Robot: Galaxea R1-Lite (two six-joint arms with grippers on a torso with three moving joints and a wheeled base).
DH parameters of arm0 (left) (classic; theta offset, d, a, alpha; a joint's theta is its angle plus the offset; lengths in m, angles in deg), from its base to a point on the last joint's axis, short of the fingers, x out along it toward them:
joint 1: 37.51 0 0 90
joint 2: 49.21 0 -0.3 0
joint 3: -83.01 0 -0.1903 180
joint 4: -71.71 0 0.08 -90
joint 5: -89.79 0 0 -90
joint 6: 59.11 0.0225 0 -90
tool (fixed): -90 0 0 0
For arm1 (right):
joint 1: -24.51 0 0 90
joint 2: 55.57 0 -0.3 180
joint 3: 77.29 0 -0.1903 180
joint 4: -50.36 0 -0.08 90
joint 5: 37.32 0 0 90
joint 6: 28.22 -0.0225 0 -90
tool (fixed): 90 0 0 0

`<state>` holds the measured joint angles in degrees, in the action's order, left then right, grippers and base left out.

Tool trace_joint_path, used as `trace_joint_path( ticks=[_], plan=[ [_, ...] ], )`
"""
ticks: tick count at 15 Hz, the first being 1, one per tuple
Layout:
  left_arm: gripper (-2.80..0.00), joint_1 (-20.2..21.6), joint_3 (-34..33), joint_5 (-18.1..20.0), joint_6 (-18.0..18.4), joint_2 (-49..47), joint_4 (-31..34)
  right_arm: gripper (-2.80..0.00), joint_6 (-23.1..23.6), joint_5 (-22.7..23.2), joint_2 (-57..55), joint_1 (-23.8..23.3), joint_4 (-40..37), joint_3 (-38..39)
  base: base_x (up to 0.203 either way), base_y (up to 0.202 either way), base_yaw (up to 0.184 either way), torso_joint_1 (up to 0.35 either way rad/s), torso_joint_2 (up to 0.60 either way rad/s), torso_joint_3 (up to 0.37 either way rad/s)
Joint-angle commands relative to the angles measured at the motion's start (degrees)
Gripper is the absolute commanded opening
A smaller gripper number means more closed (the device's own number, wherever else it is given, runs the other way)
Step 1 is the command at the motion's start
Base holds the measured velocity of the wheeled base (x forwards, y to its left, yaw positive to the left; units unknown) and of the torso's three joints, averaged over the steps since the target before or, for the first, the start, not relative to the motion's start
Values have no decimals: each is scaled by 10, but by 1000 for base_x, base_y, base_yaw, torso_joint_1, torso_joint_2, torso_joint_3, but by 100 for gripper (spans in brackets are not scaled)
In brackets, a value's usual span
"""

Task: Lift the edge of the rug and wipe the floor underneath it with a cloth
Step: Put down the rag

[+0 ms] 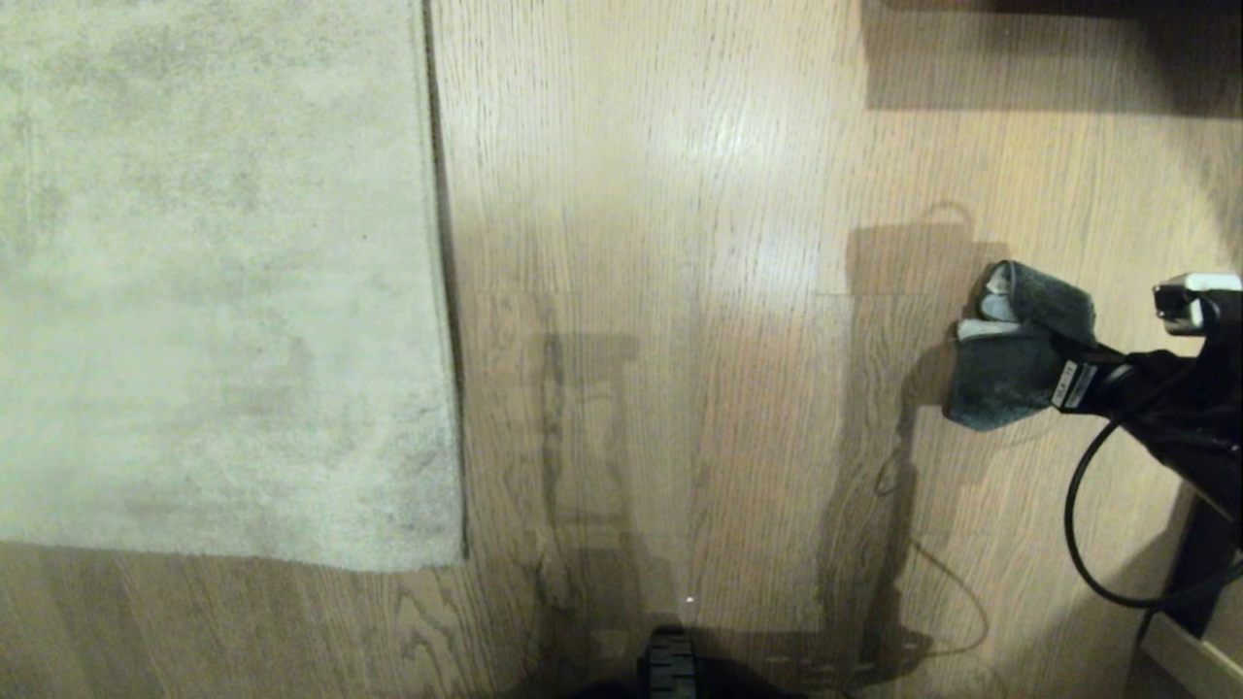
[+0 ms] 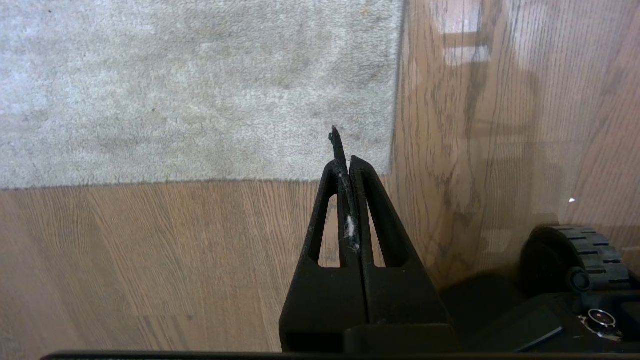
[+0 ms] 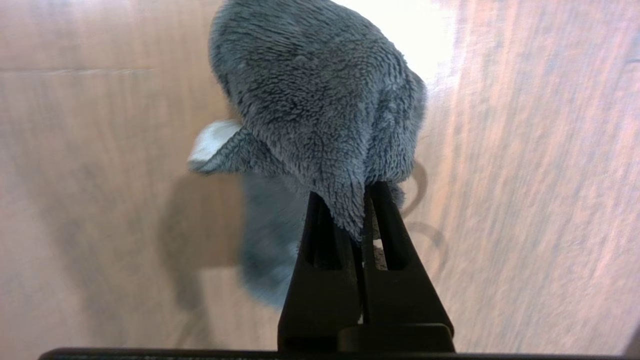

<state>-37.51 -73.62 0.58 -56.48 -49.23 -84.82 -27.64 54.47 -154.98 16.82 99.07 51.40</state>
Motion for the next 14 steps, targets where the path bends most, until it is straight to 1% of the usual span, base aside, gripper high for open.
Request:
trace_joint_path(
  ticks=[1, 2, 3, 4, 5, 6, 8, 14],
  plan=[
    [-280, 0, 0, 0, 0, -1, 0, -280, 0, 1, -25, -13, 4, -21, 0, 0, 0, 0, 0, 0],
    [-280, 0, 0, 0, 0, -1, 0, -280, 1, 12, -25, -14, 4, -24, 0, 0, 0, 0, 0, 0],
    [-280, 0, 0, 0, 0, -1, 0, 0, 4, 57, -24, -22, 5, -21, 0, 0, 0, 0, 0, 0],
    [-280, 0, 0, 0, 0, -1, 0, 0, 14, 102, -24, -40, 7, -19, 0, 0, 0, 0, 0, 0],
    [-280, 0, 0, 0, 0, -1, 0, 0, 31, 129, -27, -54, 18, -19, 0, 0, 0, 0, 0, 0],
    [-280, 0, 0, 0, 0, -1, 0, 0, 36, 137, -38, -61, 35, -19, 0, 0, 0, 0, 0, 0],
    [-280, 0, 0, 0, 0, -1, 0, 0, 35, 140, -44, -62, 58, -18, 0, 0, 0, 0, 0, 0],
    [-280, 0, 0, 0, 0, -1, 0, 0, 33, 140, -26, -62, 61, -22, 0, 0, 0, 0, 0, 0]
  ],
)
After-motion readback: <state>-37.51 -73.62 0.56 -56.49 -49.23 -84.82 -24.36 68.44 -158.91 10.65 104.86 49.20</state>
